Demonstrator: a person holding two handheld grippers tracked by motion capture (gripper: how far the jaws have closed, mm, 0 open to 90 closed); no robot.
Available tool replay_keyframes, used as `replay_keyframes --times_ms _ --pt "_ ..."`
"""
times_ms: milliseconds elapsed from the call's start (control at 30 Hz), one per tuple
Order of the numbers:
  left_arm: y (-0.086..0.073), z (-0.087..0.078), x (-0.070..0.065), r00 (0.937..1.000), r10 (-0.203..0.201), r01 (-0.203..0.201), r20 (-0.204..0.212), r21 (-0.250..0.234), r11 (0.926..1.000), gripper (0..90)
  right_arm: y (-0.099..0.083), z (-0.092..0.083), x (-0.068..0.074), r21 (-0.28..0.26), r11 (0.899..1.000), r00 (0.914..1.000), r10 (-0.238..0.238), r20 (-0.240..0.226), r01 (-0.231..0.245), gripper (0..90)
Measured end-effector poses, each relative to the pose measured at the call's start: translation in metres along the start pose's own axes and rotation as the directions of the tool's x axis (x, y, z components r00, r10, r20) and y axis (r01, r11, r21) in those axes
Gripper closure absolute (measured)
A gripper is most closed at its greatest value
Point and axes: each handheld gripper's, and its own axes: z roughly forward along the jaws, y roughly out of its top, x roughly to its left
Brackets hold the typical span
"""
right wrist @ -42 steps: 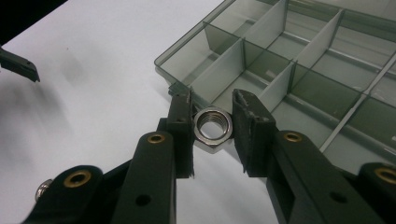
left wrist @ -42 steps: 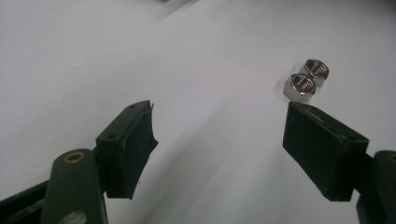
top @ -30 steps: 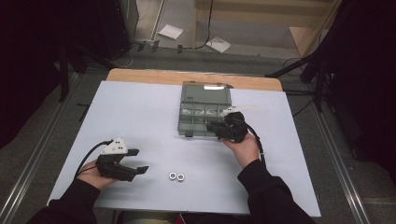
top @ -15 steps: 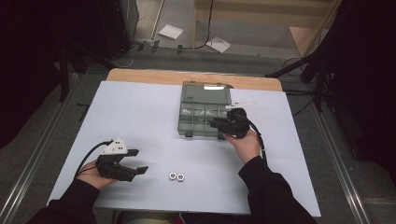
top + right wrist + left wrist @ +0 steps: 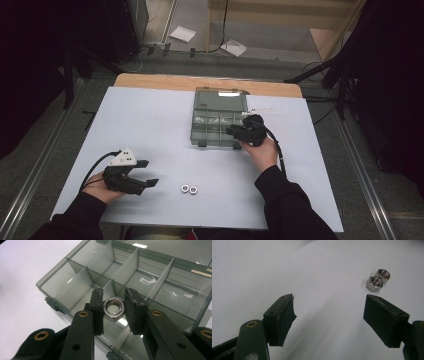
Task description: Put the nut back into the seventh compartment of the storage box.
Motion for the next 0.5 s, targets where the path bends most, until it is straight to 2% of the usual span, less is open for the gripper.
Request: replay_keyframes --times_ms 133,333,500 --pt "-0.0001 -0.0001 0.0001 1.0000 0.001 -0.001 0.000 0.002 1.0000 23.9 -0.0014 0.0035 -0.0014 0.013 1.000 0.9999 0.011 -0.004 -0.011 71.5" --pt "-0.0003 -0.0005 0.0002 1.0000 0.002 -0.002 0.001 0.003 1.0000 24.0 -0.0021 0.0084 0.0019 0.024 1.000 1.0000 -0.006 -0.002 0.006 71.4" --pt "-0.0004 -0.0006 0.0004 1.0000 0.003 -0.003 0.001 0.002 1.0000 24.0 -0.0026 0.0099 0.0024 0.031 1.000 1.0000 0.004 -0.007 -0.004 71.3"
